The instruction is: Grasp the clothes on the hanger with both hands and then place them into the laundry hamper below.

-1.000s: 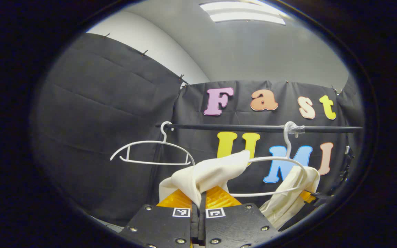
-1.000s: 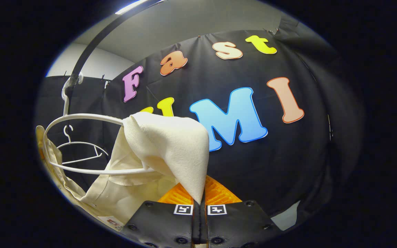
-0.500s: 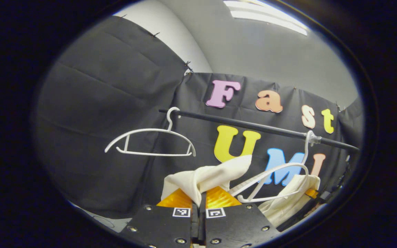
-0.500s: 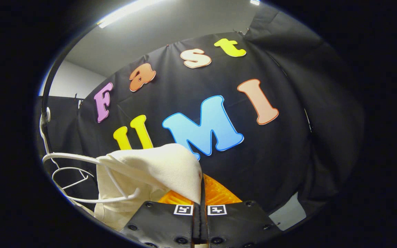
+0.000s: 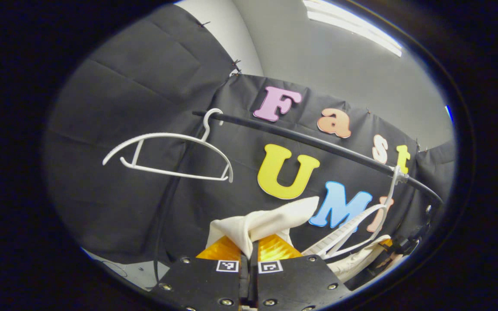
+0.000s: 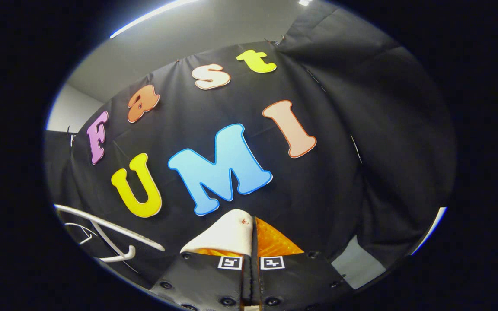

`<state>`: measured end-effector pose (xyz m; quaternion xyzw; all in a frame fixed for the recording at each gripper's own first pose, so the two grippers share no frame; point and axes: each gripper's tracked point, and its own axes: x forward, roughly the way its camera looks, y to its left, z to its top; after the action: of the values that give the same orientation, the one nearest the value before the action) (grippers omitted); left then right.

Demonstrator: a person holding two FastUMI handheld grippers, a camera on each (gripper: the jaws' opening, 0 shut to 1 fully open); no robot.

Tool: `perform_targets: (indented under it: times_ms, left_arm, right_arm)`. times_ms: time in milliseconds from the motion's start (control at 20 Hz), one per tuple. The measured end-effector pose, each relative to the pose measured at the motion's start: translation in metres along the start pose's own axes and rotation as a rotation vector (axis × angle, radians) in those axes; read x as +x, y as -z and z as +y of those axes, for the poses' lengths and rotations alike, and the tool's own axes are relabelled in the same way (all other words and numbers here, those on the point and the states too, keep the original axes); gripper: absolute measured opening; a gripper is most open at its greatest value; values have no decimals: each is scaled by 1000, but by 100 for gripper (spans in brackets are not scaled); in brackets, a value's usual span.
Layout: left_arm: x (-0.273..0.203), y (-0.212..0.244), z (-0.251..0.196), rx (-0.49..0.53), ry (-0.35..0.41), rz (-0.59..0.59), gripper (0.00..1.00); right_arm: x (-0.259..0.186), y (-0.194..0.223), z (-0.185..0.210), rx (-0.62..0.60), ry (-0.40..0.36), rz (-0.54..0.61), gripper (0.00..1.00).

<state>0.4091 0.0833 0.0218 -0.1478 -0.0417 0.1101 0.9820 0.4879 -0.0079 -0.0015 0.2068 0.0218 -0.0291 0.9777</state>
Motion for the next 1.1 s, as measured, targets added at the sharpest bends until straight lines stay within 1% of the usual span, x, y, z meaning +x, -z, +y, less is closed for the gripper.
perform_targets:
  times_ms: [50,100,250,400,500,550,600,800,900,1050,1100]
  left_arm:
    - [-2,6,0,11,6,11,1]
    - [-4,12,3,27,8,23,0]
    - [-22,27,7,26,36,58,1]
    - [-43,32,12,33,84,78,0]
    - [-58,34,14,16,128,107,0]
    - [-68,31,17,13,150,112,1]
    - [-77,26,19,19,177,113,1]
    - [-123,12,14,85,296,131,1]
    - [-151,1,14,105,347,128,1]
    - [-187,5,19,161,384,136,0]
    - [-191,6,21,178,396,148,0]
  right_arm:
    - [-7,0,-2,-16,-2,-6,5]
    - [-14,2,-3,-31,-6,-2,1]
    - [-48,13,-7,-96,-15,21,1]
    - [-103,10,-11,-160,-10,12,1]
    - [-146,8,-7,-201,-12,9,1]
    - [-168,4,-1,-222,-18,2,0]
    - [-190,2,5,-240,-22,-5,1]
    - [-270,11,37,-304,-67,2,1]
    - [-302,25,58,-332,-109,22,1]
    - [-343,59,91,-341,-186,85,1]
    - [-355,73,99,-344,-209,109,0]
